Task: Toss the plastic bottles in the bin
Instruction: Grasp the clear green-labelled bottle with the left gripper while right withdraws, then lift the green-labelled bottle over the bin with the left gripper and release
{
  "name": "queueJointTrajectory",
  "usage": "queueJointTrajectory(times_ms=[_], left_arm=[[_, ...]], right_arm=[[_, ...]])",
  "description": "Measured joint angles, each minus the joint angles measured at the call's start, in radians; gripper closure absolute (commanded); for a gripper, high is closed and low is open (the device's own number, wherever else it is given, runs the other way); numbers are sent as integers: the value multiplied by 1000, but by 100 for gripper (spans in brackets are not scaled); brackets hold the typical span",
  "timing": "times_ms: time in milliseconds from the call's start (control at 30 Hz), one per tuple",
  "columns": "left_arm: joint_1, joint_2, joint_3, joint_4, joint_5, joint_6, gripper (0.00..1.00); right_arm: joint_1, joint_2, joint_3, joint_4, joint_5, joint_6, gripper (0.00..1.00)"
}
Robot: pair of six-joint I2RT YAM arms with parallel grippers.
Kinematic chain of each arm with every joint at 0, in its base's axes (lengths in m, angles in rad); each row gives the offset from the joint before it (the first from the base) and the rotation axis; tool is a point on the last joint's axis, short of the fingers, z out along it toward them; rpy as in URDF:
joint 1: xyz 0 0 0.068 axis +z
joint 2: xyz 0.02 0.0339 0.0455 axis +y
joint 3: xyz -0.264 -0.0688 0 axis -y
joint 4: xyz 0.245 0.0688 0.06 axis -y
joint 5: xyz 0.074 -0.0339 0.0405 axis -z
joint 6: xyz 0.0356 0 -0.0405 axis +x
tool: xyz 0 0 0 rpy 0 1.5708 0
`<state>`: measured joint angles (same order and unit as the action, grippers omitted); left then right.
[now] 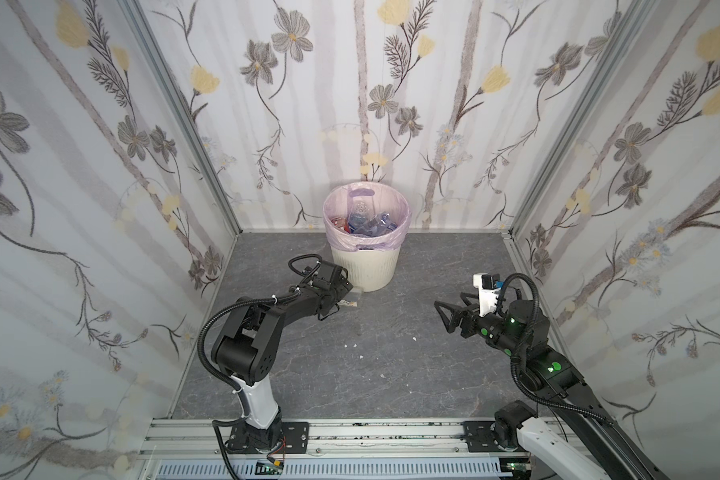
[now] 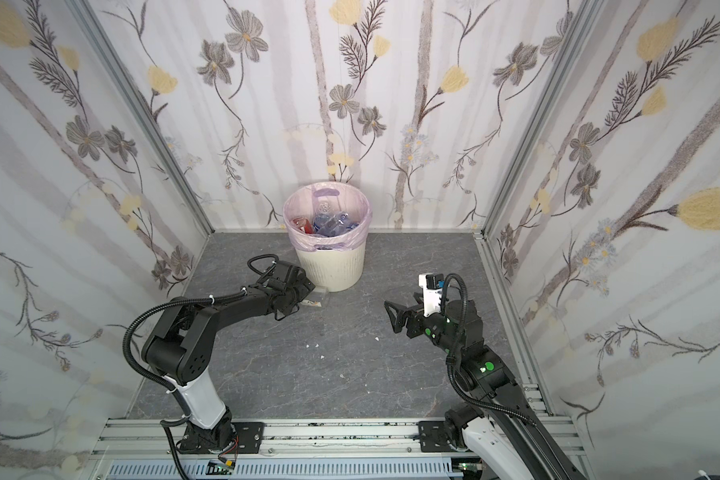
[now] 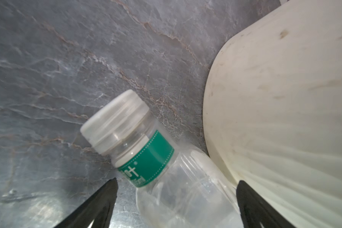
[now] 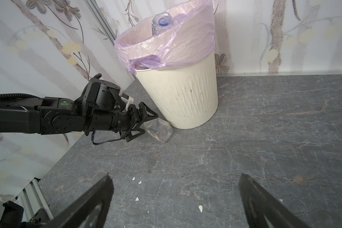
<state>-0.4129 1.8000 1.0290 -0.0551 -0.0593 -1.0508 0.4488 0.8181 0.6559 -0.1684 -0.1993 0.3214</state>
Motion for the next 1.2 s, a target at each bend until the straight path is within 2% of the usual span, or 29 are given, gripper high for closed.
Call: queueJointTrajectory(times_ms=[300,367,500,667,767,833,933,1200], left_arm=[[9,-21,-71,43,20,12,18],[9,-50,-108,43,27,33,21],[10,-123,-185,34,40,82,34],[12,-216,-264,25,65,143,38],[13,-259,-299,23,82,180,45],[13,-301,-328,20,88,195,45],[13,-406,-377,13,77,222,46],[13,-881,-449,-5,16,368,48]], right_arm=[[0,-30,-13,-1,0,-1,0],[0,-31,-13,-1,0,-1,0],[0,-30,-13,-1,0,-1,0],[0,-13,-13,1,0,3,0],[0,-5,-13,1,-1,11,0],[0,-2,-13,4,-4,11,0],[0,9,-13,13,-4,17,0],[1,77,-49,37,-7,10,0]])
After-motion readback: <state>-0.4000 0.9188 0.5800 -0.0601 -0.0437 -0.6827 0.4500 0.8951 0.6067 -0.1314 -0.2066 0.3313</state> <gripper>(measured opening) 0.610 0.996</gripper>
